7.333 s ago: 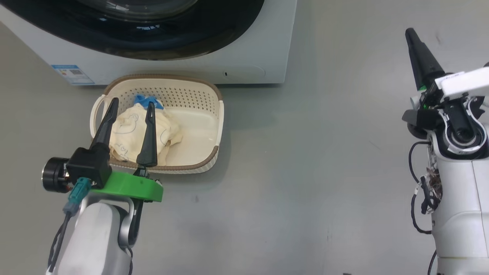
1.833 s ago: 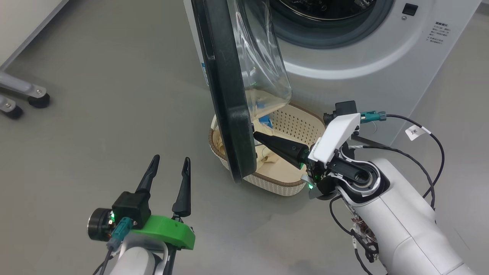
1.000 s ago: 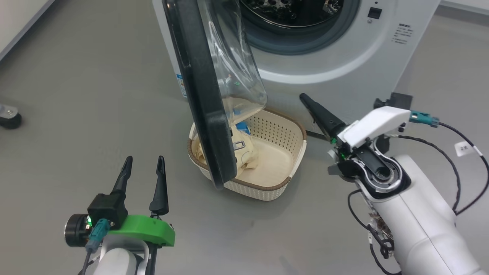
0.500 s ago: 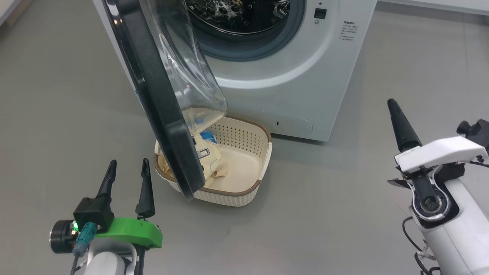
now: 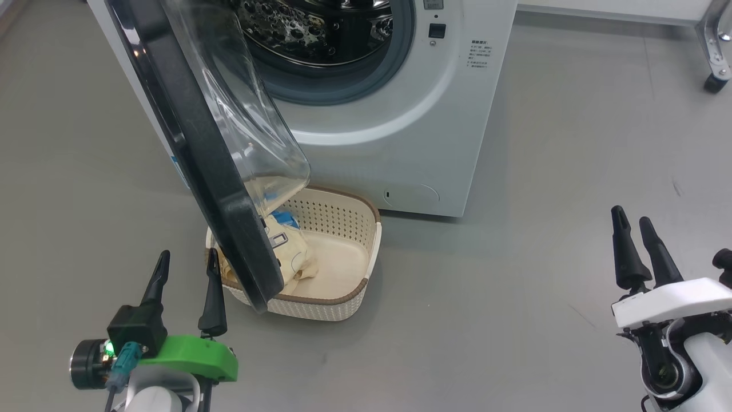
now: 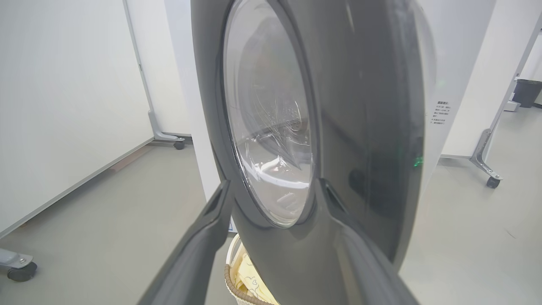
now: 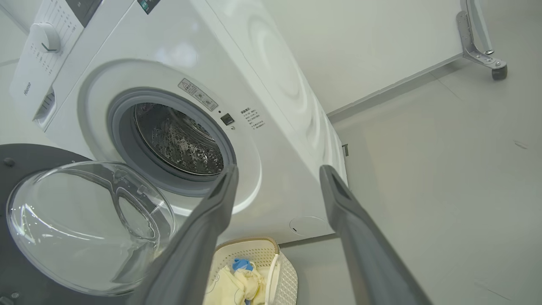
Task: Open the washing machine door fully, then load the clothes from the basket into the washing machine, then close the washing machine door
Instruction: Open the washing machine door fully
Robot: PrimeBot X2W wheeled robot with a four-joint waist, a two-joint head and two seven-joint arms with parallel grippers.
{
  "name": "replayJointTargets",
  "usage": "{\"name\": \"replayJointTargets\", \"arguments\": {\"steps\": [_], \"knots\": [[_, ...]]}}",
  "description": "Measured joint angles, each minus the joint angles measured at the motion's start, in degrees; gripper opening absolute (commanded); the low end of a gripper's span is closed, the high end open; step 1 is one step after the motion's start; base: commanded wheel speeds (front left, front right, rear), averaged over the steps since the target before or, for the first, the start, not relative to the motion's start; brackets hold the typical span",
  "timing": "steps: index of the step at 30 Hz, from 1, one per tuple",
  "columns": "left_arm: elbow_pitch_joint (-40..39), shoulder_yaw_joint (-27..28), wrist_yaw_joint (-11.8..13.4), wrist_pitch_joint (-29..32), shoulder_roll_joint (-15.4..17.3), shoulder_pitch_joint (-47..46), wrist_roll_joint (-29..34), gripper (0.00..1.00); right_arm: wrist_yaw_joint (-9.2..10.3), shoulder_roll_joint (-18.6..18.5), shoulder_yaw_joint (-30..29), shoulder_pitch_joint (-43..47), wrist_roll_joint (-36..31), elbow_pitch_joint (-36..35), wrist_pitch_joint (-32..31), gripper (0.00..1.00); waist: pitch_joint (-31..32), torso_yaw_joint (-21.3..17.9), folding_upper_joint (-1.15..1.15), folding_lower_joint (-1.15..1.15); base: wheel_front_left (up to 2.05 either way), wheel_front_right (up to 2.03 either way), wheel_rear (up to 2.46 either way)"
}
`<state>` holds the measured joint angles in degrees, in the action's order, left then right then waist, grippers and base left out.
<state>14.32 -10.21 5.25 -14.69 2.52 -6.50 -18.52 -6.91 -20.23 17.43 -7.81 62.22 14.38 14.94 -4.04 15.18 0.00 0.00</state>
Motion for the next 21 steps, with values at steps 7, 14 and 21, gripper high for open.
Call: {"name": "replayJointTargets", "arguments": {"steps": [7,14,21], "knots": [[0.16,0.44,-0.09,0.0,0.0,0.25,0.16,1.0,3.07,-0.69,0.31,1.76,-11.5,-2.29,-0.09,1.0,0.33,0.33,0.0,0.0,0.0,0.0,0.0],[0.35,1.01,-0.1,0.0,0.0,0.7,0.46,1.0,6.61,-0.56,-2.42,2.82,-22.76,-6.43,-0.23,1.0,0.58,0.51,0.0,0.0,0.0,0.0,0.0],[0.97,1.35,-0.51,0.0,-0.02,0.74,0.49,1.0,9.2,1.04,-1.77,6.78,-29.94,-7.97,-0.23,1.0,1.08,0.62,0.0,0.0,0.0,0.0,0.0]]}}
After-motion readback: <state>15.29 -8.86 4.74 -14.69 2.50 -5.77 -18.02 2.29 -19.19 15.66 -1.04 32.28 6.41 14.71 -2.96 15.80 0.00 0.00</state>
